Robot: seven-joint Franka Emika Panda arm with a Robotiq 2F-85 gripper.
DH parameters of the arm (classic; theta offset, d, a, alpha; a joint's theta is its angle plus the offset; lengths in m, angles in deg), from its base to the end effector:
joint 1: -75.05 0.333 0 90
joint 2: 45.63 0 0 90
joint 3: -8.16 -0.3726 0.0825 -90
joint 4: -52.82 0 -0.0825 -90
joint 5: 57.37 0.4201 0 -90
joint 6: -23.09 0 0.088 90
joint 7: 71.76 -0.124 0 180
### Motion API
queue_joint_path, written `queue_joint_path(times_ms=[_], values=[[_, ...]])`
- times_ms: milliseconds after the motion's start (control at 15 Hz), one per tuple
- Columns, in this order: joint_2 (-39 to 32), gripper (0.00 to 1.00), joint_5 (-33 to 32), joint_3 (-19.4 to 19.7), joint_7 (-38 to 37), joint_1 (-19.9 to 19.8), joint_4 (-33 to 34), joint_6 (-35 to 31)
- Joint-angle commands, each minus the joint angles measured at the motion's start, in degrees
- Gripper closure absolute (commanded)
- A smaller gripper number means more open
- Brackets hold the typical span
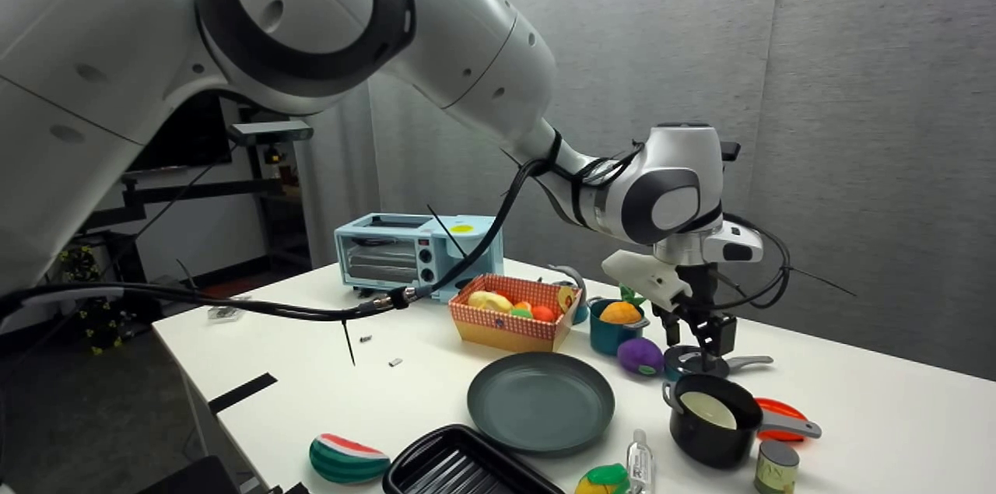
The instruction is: Put the white bowl in the black pot then place the plate over the pot
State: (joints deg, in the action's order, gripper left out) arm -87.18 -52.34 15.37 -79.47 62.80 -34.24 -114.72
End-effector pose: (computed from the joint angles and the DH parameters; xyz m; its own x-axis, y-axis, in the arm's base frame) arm 0.7567 -0.2461 0.2544 0.8668 -0.4699 0.1668 -0.4753 -0.8798 -0.0080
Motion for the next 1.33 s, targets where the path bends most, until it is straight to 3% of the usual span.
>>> queue_joint_path(times_ms=[0, 1267], values=[[-0.44, 0.0, 0.78, -0.22, 0.07, -0.09, 1.43, 1.77], [2.29, 0.0, -0.46, -1.71, 2.32, 4.3, -8.78, -0.08]])
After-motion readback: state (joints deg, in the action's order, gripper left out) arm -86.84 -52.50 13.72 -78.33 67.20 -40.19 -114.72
